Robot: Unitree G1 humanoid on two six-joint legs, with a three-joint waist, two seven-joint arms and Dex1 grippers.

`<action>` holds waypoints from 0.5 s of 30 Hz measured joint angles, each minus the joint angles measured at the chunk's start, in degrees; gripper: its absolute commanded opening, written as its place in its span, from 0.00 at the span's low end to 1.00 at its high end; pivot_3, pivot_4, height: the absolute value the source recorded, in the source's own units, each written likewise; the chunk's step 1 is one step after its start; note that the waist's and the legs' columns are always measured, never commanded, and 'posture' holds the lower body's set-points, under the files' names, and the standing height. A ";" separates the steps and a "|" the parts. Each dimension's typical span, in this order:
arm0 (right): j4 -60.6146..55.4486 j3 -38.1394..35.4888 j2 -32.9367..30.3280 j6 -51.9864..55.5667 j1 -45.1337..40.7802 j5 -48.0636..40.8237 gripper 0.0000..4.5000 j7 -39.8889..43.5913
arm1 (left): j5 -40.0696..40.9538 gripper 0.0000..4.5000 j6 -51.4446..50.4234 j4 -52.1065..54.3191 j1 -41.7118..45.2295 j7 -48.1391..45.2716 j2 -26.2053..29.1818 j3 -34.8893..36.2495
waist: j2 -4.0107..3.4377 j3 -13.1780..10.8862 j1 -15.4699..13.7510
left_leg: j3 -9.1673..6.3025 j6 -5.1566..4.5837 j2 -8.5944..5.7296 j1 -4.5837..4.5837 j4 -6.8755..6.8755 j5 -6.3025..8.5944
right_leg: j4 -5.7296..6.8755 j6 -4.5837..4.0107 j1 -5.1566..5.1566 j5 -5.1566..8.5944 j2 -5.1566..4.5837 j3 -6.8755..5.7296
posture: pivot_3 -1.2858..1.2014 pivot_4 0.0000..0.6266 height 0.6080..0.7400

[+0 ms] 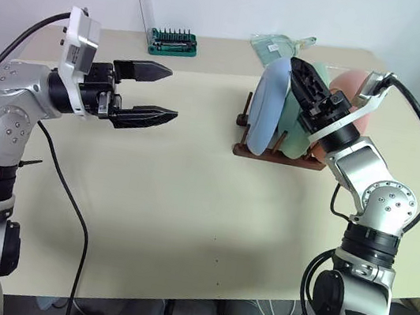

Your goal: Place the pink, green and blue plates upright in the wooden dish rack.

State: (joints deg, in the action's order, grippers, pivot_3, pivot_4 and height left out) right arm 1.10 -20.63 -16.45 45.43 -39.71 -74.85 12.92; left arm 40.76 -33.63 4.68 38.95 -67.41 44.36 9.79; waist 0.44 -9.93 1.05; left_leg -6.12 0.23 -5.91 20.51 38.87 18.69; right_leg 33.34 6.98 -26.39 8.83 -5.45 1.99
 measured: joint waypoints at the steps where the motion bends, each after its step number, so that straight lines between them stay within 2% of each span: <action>1: -0.06 0.04 -0.02 -0.10 0.00 0.32 0.99 0.22 | 0.00 1.00 -0.12 0.00 0.05 0.02 0.00 0.00 | 0.00 0.00 0.00 | 0.00 0.00 0.00 0.00 0.00 0.00 | 0.00 0.00 0.00 0.00 0.00 0.00 | 0.52 0.24 0.96; 7: -2.34 0.88 -0.57 -2.14 -0.19 3.90 0.99 2.52 | 0.69 1.00 -1.13 -0.01 0.10 -0.01 -0.03 0.00 | 0.00 0.00 0.02 | 0.00 0.00 0.00 0.00 0.00 0.00 | 0.00 0.00 0.00 0.00 0.00 0.00 | 0.52 0.24 0.96; 15: -4.24 0.50 -0.27 -3.69 -1.60 3.27 0.99 4.65 | 1.12 1.00 -1.12 -0.01 0.14 0.01 -0.36 0.00 | 0.00 0.00 0.00 | 0.00 0.00 0.00 0.00 0.00 0.00 | -0.01 0.00 0.00 0.00 0.00 0.00 | 0.52 0.24 0.96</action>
State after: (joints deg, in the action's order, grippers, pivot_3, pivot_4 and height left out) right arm -3.14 -20.13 -16.72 41.73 -41.31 -71.58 17.57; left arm 41.88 -34.75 4.67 39.09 -67.40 43.99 9.79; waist 0.44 -9.93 1.05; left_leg -6.12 0.23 -5.91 20.51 38.87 18.69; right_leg 33.33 6.98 -26.39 8.83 -5.45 1.99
